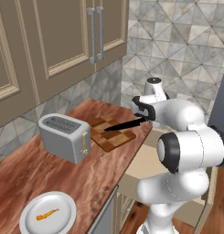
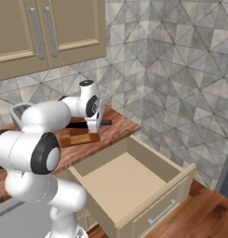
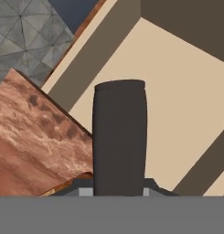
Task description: Pick up the knife from the drawer and place it on the cutting board. Then place the meat from the plate to the cutting board.
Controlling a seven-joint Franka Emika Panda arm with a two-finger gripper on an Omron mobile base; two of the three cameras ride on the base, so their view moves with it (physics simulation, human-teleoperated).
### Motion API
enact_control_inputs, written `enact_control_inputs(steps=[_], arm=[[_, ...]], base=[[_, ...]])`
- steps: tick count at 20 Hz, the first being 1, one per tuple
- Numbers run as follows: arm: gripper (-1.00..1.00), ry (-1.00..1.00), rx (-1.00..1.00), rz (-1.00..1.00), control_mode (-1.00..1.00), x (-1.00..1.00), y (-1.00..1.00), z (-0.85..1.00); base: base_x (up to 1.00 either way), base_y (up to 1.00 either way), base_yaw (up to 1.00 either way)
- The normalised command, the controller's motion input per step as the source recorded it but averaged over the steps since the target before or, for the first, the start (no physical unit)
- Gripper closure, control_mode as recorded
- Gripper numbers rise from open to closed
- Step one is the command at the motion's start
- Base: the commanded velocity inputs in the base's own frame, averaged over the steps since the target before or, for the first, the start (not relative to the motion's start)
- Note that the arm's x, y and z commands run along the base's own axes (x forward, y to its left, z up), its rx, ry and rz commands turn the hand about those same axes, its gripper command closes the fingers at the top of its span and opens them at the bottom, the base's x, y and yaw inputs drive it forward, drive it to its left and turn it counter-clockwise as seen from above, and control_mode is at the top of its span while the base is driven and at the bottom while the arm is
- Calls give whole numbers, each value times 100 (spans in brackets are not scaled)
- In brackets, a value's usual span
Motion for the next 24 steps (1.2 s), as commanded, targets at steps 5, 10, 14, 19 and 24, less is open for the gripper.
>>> enact_control_inputs(steps=[5,10,14,19,24], arm=[[100,0,0,6,-100,22,12,-13],[100,0,0,9,-100,23,3,-15],[100,0,0,9,-100,14,10,-14],[100,0,0,8,-100,14,21,-14],[100,0,0,5,-100,11,28,-16]], base=[[0,0,0],[0,0,0],[0,0,0],[0,0,0],[0,0,0]])
